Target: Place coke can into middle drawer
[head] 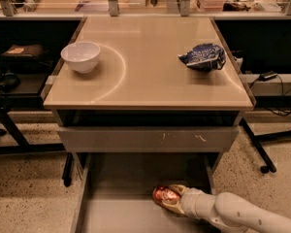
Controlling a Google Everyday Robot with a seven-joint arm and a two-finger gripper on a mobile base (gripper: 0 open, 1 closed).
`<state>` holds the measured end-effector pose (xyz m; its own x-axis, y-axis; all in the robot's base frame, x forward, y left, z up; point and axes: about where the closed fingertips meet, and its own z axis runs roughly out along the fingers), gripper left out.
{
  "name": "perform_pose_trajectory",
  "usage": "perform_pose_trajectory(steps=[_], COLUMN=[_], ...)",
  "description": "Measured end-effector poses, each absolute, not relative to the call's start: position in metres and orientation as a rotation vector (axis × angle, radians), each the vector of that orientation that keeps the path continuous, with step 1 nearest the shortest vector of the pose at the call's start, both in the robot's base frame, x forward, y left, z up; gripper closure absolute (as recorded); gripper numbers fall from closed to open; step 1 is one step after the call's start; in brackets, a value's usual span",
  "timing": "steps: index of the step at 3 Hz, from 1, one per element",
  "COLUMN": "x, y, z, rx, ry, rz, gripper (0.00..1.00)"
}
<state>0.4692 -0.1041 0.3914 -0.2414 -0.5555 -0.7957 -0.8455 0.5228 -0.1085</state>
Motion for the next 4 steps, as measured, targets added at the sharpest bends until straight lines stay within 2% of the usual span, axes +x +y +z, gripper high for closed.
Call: perform_pose_trajectory(steps=[2, 3, 4], x=[0.4691, 0.4691, 0.4691], y=[-0.1041, -0.104, -0.104], z=[0.3914, 0.3914, 0.3914], rx=[-1.146, -1.146, -1.146], ry=[1.931, 1.931, 1.931], rz=[0.44, 0.44, 0.44], gripper=[0.17, 0.0, 0.0])
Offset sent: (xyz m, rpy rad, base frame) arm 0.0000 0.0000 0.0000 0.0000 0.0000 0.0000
